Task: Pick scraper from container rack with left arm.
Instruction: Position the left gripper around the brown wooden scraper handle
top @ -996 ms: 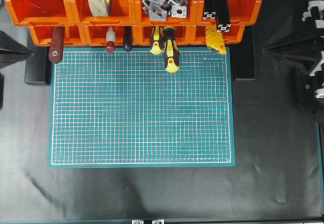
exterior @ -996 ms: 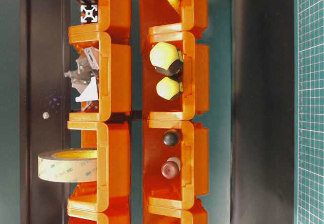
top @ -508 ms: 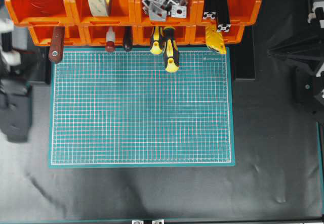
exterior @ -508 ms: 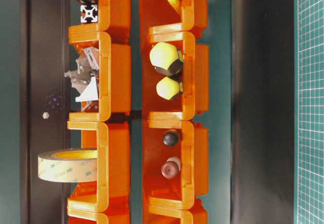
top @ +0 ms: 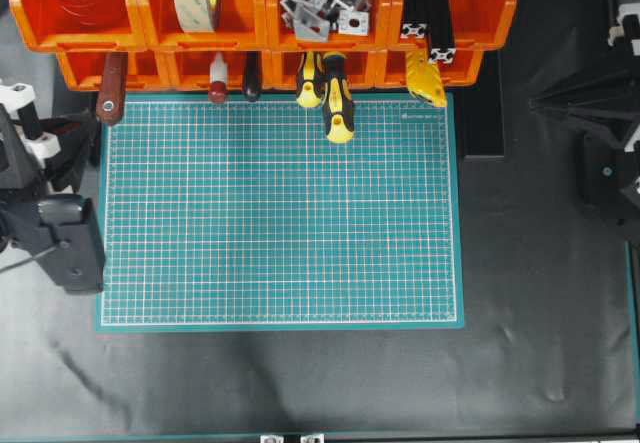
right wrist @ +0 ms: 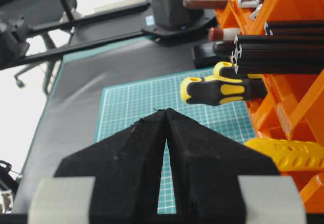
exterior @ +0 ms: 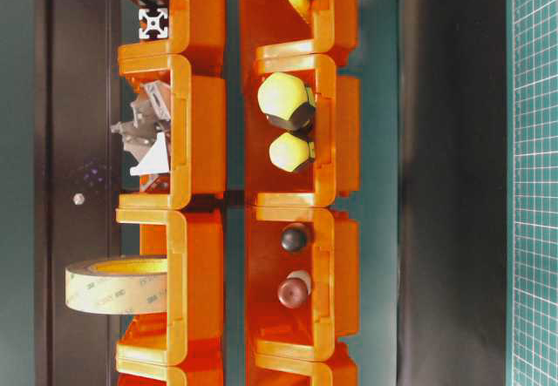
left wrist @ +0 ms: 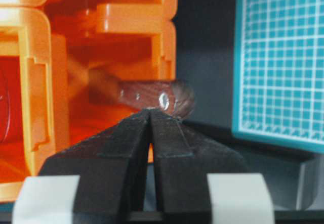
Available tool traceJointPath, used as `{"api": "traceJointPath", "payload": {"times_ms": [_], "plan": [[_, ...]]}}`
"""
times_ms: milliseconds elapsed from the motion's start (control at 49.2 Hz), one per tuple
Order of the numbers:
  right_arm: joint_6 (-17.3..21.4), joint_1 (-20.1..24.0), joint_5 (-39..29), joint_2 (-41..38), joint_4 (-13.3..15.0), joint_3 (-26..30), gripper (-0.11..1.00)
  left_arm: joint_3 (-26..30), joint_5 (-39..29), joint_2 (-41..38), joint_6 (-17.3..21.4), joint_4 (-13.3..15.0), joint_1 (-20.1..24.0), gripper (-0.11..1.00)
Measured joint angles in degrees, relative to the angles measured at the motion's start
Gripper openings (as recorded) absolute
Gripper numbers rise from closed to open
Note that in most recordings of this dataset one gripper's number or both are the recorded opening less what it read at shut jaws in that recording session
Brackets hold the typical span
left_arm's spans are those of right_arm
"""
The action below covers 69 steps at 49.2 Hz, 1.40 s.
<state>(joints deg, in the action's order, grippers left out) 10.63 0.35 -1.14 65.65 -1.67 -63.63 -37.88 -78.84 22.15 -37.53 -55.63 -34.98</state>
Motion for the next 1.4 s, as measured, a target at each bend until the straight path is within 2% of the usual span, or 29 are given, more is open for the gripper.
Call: {"api": "traceJointPath", "payload": {"times_ms": [142,244,325,488,589,732,1036,1219,1301,1402], "plan": [[0.35,0.00,0.00,0.00,0.00,0.00,0.01,-0.35,5.63,0.62,1.49,0.00,0.00,0.00],[0.35,0.00,0.00,0.09,0.00,0.00,0.01,-0.53,5.80,0.62,1.58,0.00,0.00,0.05],[0.35,-0.09,0.00,0.09,0.09,0.00,0.01,-0.79,5.36,0.70,1.58,0.00,0.53,0.23],[0.35,0.00,0.00,0.09,0.00,0.00,0.01,-2.02,6.33,1.49,1.93,0.00,1.32,0.72],[0.35,0.00,0.00,0.09,0.00,0.00,0.01,-3.43,8.61,1.67,2.11,0.00,2.20,0.90],[0.35,0.00,0.00,0.09,0.00,0.00,0.01,-5.01,10.46,1.67,2.29,0.00,4.39,0.90],[0.35,0.00,0.00,0.09,0.00,0.00,0.01,-8.70,15.21,2.02,2.29,0.00,12.04,0.91],[0.35,0.00,0.00,0.09,0.00,0.00,0.01,-8.96,17.05,2.29,2.29,0.00,12.30,0.89],[0.35,0.00,0.00,0.09,0.00,0.00,0.01,-9.05,17.84,2.37,2.46,0.00,12.30,0.80],[0.35,0.00,0.00,0.09,0.00,0.00,0.01,-8.96,18.37,2.37,2.46,0.00,12.30,0.54]]}}
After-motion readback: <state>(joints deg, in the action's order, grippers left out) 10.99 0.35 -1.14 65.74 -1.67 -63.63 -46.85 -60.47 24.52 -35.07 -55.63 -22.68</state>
